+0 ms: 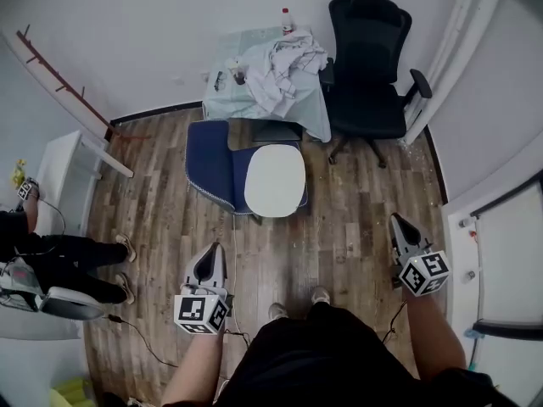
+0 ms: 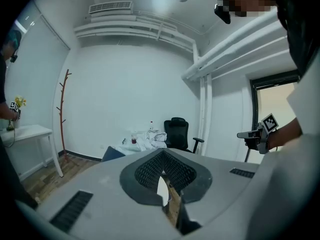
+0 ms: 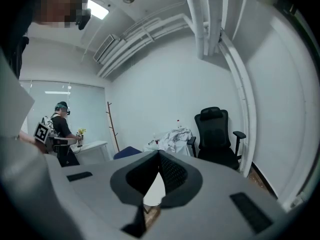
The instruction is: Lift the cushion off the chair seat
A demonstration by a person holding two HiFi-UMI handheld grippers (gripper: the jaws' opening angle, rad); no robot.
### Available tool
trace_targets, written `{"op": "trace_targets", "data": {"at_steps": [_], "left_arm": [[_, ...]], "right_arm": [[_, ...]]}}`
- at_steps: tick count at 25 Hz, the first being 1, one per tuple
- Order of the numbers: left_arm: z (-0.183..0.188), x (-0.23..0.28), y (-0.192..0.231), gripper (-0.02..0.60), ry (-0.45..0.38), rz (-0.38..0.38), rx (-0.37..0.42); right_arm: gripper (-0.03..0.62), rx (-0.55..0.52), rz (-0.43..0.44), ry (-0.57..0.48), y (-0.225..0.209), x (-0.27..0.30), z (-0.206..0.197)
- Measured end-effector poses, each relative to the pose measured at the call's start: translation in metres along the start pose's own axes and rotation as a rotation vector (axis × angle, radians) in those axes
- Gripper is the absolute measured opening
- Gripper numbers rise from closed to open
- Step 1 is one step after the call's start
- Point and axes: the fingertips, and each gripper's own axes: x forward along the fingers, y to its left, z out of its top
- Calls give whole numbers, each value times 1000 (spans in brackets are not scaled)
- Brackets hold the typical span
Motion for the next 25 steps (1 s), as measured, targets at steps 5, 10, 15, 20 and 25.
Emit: {"op": "trace_targets", "data": {"at_steps": [5, 10, 15, 20, 25], "left_arm": [[5, 4, -6, 3, -1, 30, -2], [13, 11, -9, 3, -12, 70, 14], [25, 25, -20, 3, -19, 98, 71], [28, 20, -23, 3, -14, 144, 83], [20, 24, -14, 3, 8, 163, 76]], "right_arm": [[9, -11, 16, 3, -14, 5, 2], [9, 13, 31, 4, -31, 13, 0], [9, 17, 82, 18, -52, 24, -2], [9, 50, 108, 48, -67, 31, -10], [9, 47, 80, 3, -75, 41, -4]]}}
